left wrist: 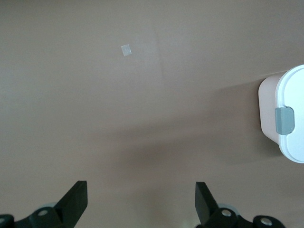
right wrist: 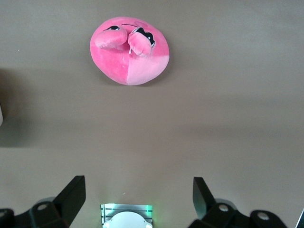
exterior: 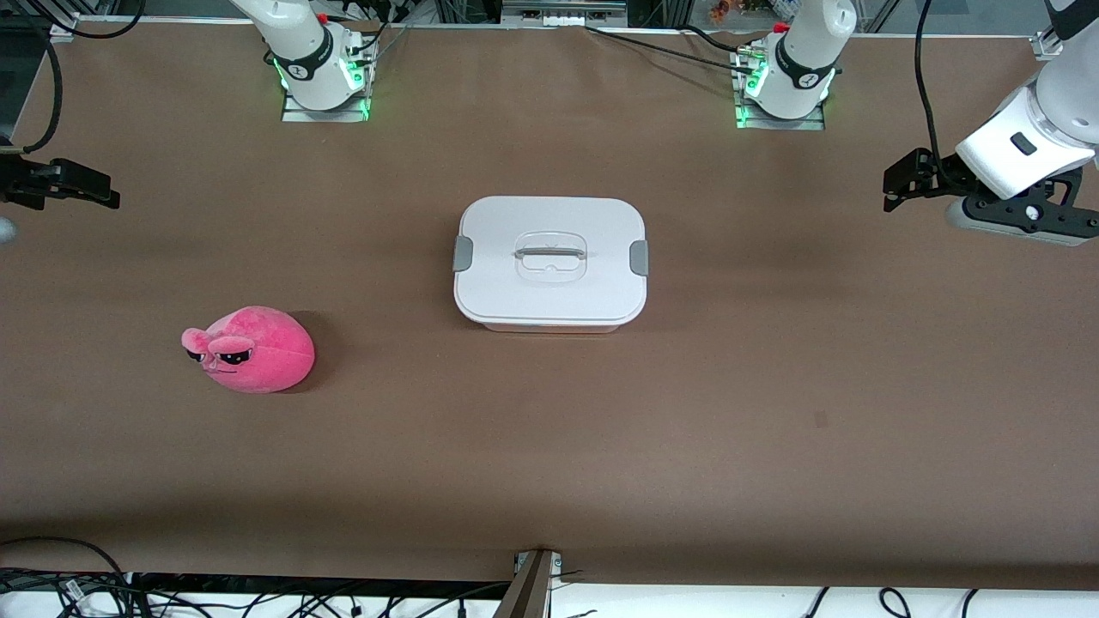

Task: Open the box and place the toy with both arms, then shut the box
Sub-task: 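Reach the left gripper to the box lid handle while the right gripper approaches the toy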

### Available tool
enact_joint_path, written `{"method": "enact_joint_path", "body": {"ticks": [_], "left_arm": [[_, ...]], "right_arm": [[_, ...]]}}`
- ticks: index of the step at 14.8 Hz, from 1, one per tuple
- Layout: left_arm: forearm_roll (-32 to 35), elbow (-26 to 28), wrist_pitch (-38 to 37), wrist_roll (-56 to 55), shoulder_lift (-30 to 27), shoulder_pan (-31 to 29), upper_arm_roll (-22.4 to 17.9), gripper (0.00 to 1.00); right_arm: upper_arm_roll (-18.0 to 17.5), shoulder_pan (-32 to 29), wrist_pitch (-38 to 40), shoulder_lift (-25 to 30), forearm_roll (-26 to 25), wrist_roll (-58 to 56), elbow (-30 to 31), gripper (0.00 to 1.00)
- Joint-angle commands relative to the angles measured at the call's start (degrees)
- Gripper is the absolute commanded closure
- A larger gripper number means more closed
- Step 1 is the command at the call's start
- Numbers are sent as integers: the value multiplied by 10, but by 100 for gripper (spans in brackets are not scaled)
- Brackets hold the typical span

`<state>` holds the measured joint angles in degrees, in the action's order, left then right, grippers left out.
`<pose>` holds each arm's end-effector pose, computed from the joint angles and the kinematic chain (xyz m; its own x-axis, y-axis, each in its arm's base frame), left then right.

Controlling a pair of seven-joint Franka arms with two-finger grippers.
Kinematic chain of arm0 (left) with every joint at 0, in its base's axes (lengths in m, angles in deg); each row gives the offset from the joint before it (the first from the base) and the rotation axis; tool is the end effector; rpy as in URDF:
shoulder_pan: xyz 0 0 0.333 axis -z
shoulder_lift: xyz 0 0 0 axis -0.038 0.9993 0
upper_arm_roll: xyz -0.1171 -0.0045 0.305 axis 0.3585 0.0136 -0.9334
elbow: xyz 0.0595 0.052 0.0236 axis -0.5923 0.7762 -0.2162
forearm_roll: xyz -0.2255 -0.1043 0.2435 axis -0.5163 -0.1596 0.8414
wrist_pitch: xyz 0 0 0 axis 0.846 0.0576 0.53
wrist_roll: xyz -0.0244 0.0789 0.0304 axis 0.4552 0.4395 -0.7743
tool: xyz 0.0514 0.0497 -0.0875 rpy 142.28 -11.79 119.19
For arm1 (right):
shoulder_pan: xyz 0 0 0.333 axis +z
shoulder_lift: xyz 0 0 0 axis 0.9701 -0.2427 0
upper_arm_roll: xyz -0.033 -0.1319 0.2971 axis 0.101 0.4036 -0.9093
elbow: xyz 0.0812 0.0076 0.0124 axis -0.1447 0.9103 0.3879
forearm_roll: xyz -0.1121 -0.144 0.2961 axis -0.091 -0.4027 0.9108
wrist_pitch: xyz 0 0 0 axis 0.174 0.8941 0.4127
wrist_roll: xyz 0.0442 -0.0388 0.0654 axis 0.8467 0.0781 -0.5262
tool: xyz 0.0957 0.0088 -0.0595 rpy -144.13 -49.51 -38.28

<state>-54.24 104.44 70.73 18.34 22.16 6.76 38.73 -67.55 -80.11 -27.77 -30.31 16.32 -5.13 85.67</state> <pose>0.5059 -0.0535 0.6083 0.9807 -0.1785 -0.0794 -0.1799 -0.9836 -0.0101 0.5190 -0.0533 0.5941 0.9830 0.0336 -0.1806 0.0369 -0.9992 0.0151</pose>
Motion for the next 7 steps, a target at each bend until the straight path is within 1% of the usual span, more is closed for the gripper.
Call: {"method": "enact_joint_path", "body": {"ticks": [1, 3, 6, 7], "left_arm": [[6, -26, -10, 1, 11, 3, 1, 0], [8, -36, -10, 0, 12, 4, 2, 0], [2, -30, -16, 0, 15, 3, 2, 0], [-10, -29, -35, 1, 17, 4, 3, 0]], "right_arm": [[0, 0, 2, -4, -1, -2, -9, 0], [0, 0, 2, -4, -1, -2, -10, 0], [0, 0, 2, -4, -1, -2, -10, 0], [0, 0, 2, -4, -1, -2, -9, 0]]}}
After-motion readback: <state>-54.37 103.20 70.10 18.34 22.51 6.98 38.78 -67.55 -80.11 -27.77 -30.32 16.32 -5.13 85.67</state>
